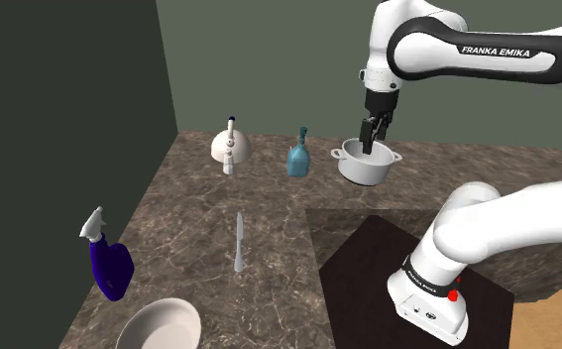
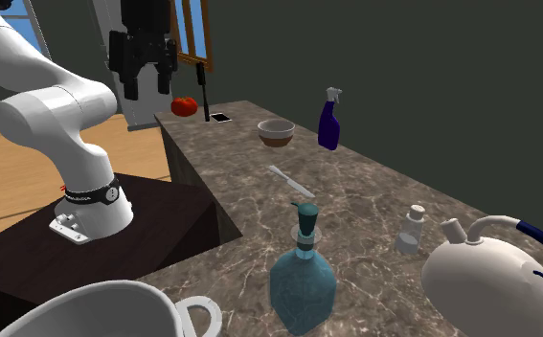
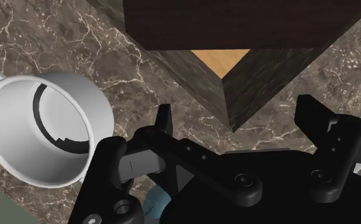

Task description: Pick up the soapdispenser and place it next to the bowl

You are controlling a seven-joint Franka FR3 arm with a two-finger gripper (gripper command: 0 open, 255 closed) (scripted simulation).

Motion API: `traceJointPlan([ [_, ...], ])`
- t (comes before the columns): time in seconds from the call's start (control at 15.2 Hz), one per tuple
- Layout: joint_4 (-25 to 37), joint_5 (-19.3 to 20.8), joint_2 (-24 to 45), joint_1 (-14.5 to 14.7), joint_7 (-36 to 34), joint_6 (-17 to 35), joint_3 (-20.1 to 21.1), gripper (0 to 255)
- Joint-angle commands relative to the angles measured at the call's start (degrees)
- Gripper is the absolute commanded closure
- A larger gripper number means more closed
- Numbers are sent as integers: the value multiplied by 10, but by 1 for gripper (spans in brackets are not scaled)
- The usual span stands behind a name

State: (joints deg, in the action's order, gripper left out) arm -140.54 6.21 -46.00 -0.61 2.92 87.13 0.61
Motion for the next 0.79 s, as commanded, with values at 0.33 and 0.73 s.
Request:
traceJointPlan([
  [0.33, 47, 12, 110, -9, 16, 69, -22, 0],
  [0.73, 126, 16, 244, -16, 38, 129, -46, 0],
])
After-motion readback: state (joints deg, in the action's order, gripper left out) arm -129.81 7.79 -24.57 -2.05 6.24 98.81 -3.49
